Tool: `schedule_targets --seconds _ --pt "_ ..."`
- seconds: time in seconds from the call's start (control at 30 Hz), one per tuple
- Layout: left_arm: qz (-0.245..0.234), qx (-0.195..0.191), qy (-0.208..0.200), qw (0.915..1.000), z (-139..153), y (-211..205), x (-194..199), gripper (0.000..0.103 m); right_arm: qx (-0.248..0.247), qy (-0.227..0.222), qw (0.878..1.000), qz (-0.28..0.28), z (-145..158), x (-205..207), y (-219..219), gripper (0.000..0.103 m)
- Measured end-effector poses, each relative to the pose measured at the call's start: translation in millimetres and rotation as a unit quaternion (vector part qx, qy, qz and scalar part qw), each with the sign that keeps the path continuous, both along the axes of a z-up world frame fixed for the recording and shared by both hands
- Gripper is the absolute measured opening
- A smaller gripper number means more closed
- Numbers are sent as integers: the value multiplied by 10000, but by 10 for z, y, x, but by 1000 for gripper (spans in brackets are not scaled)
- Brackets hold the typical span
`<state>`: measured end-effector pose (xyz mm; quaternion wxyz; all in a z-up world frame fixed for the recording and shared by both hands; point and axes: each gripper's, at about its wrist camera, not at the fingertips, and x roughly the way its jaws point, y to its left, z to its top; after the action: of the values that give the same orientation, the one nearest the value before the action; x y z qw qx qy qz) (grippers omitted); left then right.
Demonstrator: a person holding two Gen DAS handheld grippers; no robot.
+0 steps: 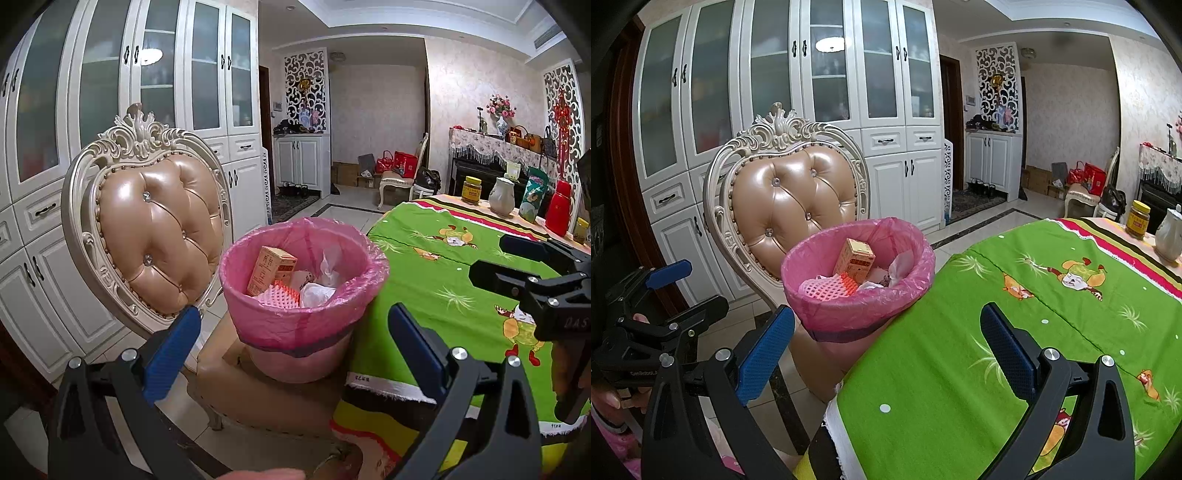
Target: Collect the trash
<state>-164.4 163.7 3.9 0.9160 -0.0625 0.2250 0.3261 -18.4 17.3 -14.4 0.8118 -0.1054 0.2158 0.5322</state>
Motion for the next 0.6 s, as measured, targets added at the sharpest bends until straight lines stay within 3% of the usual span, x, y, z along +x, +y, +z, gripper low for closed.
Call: schedule_targets --seconds 0.4,0.6 --pt "9 -58 37 10000 3 67 27 98 -5 5 10000 -7 -12 0 5 95" --pt "-1 -266 107 9996 -56 134 31 98 -23 10 10000 -18 -31 -2 5 95"
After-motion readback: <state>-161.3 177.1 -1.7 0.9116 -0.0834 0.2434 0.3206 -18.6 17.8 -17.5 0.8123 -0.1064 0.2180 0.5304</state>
